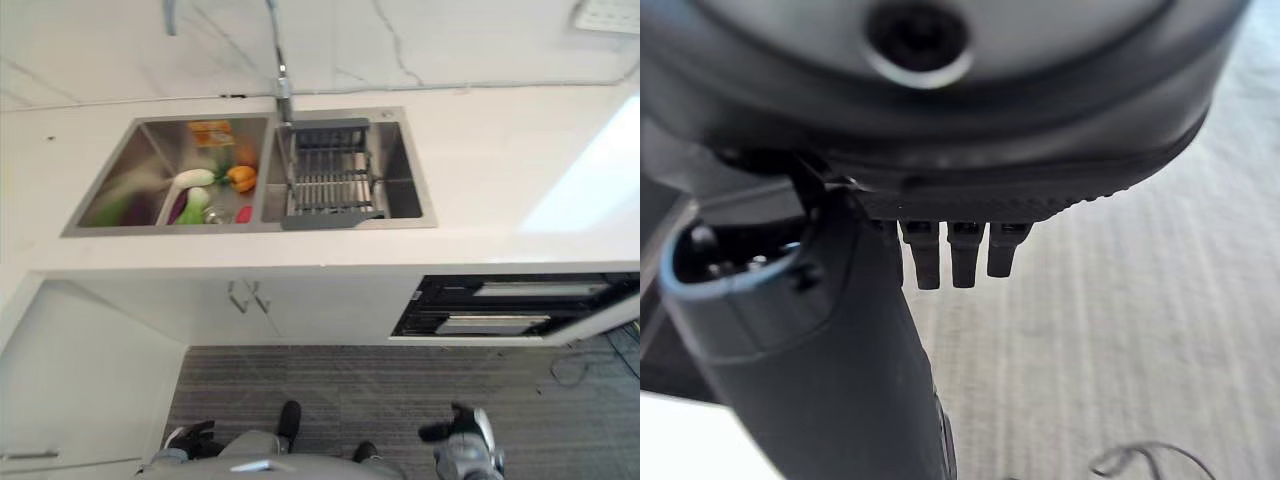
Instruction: Place the dishes in the dishwasher.
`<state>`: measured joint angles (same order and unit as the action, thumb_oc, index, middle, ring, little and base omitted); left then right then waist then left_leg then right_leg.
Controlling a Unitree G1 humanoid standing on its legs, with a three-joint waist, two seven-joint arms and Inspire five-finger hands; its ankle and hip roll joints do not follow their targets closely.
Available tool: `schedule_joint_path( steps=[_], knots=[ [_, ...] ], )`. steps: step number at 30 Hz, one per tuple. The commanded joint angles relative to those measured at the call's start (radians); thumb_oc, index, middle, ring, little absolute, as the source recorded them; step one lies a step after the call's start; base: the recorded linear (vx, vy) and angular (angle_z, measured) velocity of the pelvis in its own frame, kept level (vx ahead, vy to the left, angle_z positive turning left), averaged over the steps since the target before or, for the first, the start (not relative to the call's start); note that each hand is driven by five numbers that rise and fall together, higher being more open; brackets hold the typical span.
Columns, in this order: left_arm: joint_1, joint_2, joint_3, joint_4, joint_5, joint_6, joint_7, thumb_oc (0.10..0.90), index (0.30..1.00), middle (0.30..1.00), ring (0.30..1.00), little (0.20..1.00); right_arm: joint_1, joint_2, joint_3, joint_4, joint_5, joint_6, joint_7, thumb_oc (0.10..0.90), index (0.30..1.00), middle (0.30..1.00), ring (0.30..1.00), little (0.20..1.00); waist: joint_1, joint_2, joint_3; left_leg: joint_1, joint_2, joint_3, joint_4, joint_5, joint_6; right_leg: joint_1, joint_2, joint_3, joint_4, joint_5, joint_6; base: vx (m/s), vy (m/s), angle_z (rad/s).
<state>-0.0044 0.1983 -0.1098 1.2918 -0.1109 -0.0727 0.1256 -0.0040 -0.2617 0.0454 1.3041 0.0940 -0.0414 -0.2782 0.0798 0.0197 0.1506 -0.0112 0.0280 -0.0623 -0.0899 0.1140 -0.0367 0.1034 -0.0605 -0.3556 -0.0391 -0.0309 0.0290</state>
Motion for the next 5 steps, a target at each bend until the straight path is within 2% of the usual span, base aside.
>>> schedule_joint_path(
  steps=[1, 5],
  knots=[
    [-0.046, -0.003, -0.013, 0.047, 0.016, -0.023, -0.007, 0.8, 0.9, 0.9, 0.9, 0.9, -0.057, -0.046, 0.023, -0.02, 0.008, -0.022, 0.01, 0.8, 0.9, 0.9, 0.9, 0.9, 0.006, -0.003, 0.001, 0.015, 0.0, 0.0, 0.024, -0.079, -0.032, -0.032, -0.021, 0.114, 0.09, -0.08, 0.045, 0.0, 0.025, -0.47],
    [-0.062, -0.004, -0.042, 0.034, 0.046, -0.027, -0.021, 0.8, 0.9, 0.9, 0.9, 0.9, -0.035, -0.039, 0.075, 0.0, -0.068, -0.008, 0.035, 0.8, 0.9, 0.9, 0.9, 0.9, -0.011, -0.017, 0.0, 0.035, 0.002, 0.042, 0.019, -0.094, -0.024, -0.037, -0.019, 0.163, 0.069, -0.055, 0.057, 0.01, 0.04, -0.47]
  ],
)
